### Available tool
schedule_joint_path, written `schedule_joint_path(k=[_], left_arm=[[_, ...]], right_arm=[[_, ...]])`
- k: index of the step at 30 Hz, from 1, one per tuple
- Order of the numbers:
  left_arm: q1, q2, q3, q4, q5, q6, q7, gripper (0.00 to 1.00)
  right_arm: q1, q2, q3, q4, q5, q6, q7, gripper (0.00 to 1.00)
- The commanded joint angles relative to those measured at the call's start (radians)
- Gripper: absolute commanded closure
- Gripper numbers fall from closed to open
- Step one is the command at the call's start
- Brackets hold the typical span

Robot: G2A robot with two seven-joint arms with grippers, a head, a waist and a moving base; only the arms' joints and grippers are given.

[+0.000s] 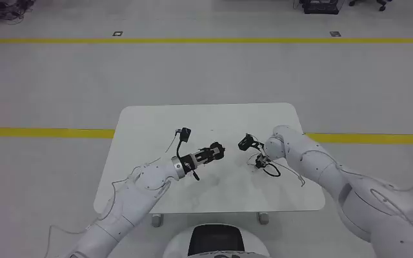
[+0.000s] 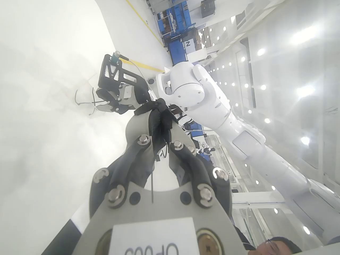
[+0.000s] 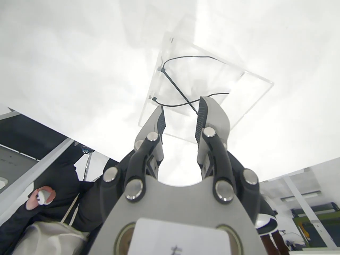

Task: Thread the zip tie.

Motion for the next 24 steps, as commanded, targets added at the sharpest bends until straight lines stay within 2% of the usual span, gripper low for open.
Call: schedule_joint_path(k=[1, 12, 24], left_arm=[[0.0, 0.0, 0.0, 0.0, 0.0, 0.0, 0.0, 1.0], [0.0, 0.0, 0.0, 0.0, 0.0, 0.0, 0.0, 1.0], [0.0, 0.0, 0.0, 0.0, 0.0, 0.0, 0.0, 1.0]], right_arm=[[0.003, -0.011, 0.0, 0.021, 0.002, 0.0, 0.004, 0.71], [0.011, -0.087, 0.0, 0.14, 0.007, 0.0, 0.028, 0.69], [0.019, -0.151, 0.0, 0.247, -0.003, 0.0, 0.036, 0.69]])
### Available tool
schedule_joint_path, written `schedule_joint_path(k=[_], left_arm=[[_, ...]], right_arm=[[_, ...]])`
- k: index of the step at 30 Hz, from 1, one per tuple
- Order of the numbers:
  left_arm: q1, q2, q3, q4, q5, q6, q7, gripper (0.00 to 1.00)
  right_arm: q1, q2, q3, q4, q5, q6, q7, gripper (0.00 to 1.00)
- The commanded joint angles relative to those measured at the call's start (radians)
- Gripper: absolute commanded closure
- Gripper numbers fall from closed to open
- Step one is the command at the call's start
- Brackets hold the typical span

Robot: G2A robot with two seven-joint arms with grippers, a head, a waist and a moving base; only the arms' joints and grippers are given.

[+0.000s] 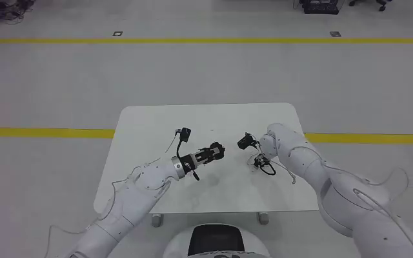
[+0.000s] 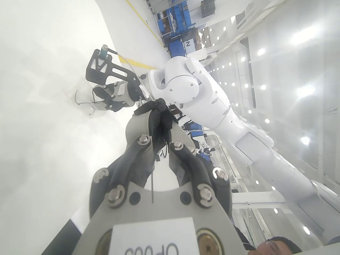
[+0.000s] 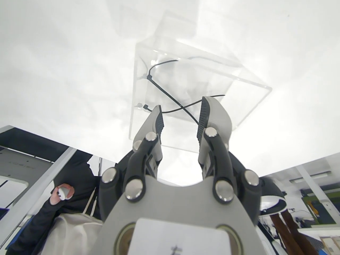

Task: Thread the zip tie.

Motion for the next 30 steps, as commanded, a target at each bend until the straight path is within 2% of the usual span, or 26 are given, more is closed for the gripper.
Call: schedule_joint_path(k=[1, 8, 18, 30], left_arm=[[0.0, 0.0, 0.0, 0.0, 0.0, 0.0, 0.0, 1.0], [0.0, 0.0, 0.0, 0.0, 0.0, 0.0, 0.0, 1.0], [0.0, 0.0, 0.0, 0.0, 0.0, 0.0, 0.0, 1.0], [0.0, 0.0, 0.0, 0.0, 0.0, 0.0, 0.0, 1.0]], right_arm=[[0.0, -0.009, 0.0, 0.015, -0.001, 0.0, 0.001, 0.7], [0.002, -0.038, 0.0, 0.062, 0.001, 0.0, 0.005, 0.72], [0.005, -0.065, 0.0, 0.112, 0.0, 0.0, 0.0, 0.93], [0.007, -0.084, 0.0, 0.137, -0.006, 0.0, -0.011, 0.93]])
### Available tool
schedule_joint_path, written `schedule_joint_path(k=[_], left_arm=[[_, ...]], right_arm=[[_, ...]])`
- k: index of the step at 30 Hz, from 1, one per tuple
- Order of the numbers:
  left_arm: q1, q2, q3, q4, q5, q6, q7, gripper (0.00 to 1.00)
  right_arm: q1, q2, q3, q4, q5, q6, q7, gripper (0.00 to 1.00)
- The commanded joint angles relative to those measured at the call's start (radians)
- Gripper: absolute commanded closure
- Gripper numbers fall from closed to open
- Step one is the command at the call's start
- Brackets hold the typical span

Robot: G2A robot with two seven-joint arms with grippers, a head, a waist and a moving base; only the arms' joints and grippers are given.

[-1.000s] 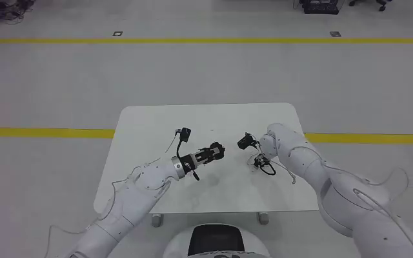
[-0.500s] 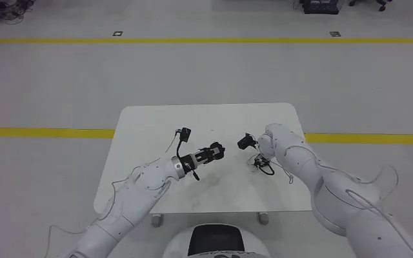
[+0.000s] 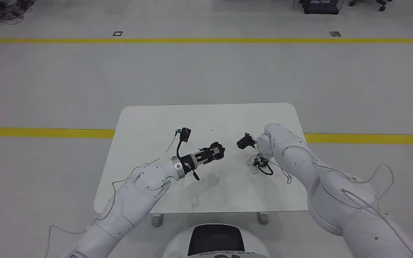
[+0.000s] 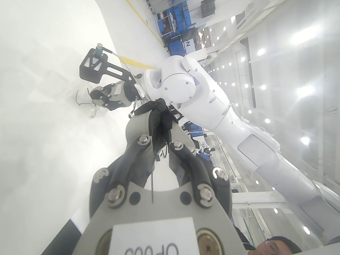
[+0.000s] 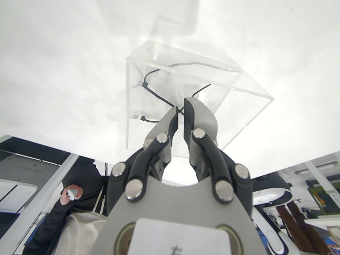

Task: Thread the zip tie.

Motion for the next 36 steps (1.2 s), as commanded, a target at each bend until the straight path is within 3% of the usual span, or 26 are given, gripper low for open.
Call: schedule_joint_path(k=[1, 11, 16, 25, 36], left_arm=[[0.0, 0.0, 0.0, 0.0, 0.0, 0.0, 0.0, 1.0], [0.0, 0.0, 0.0, 0.0, 0.0, 0.0, 0.0, 1.0], [0.0, 0.0, 0.0, 0.0, 0.0, 0.0, 0.0, 1.0], [0.0, 0.0, 0.0, 0.0, 0.0, 0.0, 0.0, 1.0], [0.0, 0.0, 0.0, 0.0, 0.0, 0.0, 0.0, 1.0]], right_arm=[[0.0, -0.002, 0.0, 0.002, -0.001, 0.0, -0.002, 0.91], [-0.003, -0.013, 0.0, 0.011, -0.01, 0.0, 0.002, 0.85], [-0.003, -0.017, 0.0, 0.017, -0.007, 0.0, 0.004, 1.0], [0.0, -0.017, 0.001, 0.034, 0.001, 0.0, -0.008, 1.0], [0.008, 0.024, 0.009, -0.006, 0.031, 0.0, -0.033, 1.0]])
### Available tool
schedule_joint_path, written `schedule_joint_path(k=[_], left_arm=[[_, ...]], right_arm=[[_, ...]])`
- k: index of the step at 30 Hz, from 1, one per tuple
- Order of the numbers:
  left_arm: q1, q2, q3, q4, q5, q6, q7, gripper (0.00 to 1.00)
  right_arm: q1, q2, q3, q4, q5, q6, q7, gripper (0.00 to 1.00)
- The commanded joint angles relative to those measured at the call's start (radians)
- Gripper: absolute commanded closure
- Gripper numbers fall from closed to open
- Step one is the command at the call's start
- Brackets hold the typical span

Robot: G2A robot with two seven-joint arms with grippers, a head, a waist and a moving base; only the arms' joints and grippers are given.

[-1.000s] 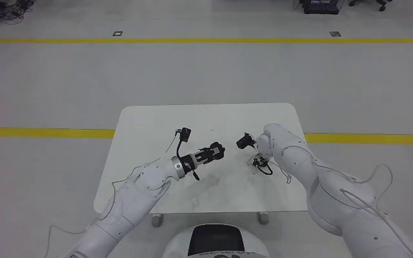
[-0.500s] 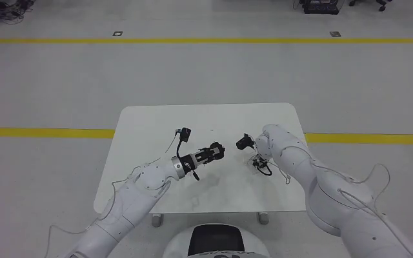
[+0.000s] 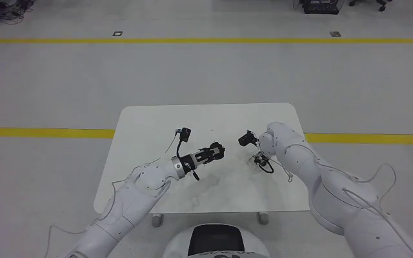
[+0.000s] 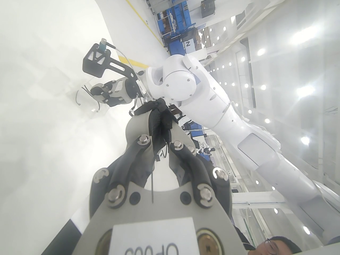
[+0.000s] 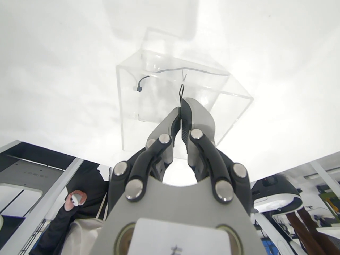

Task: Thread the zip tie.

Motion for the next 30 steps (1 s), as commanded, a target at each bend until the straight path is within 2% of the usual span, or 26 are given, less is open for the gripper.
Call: schedule_joint_path(k=[1, 13, 30], left_arm=[[0.0, 0.0, 0.0, 0.0, 0.0, 0.0, 0.0, 1.0], [0.0, 0.0, 0.0, 0.0, 0.0, 0.0, 0.0, 1.0], [0.0, 0.0, 0.0, 0.0, 0.0, 0.0, 0.0, 1.0]], right_arm=[[0.0, 0.013, 0.001, -0.017, 0.008, 0.0, -0.004, 1.0], [-0.004, 0.095, -0.009, -0.153, 0.019, 0.0, -0.063, 1.0], [-0.041, 0.242, -0.009, -0.382, -0.02, 0.0, -0.225, 1.0]])
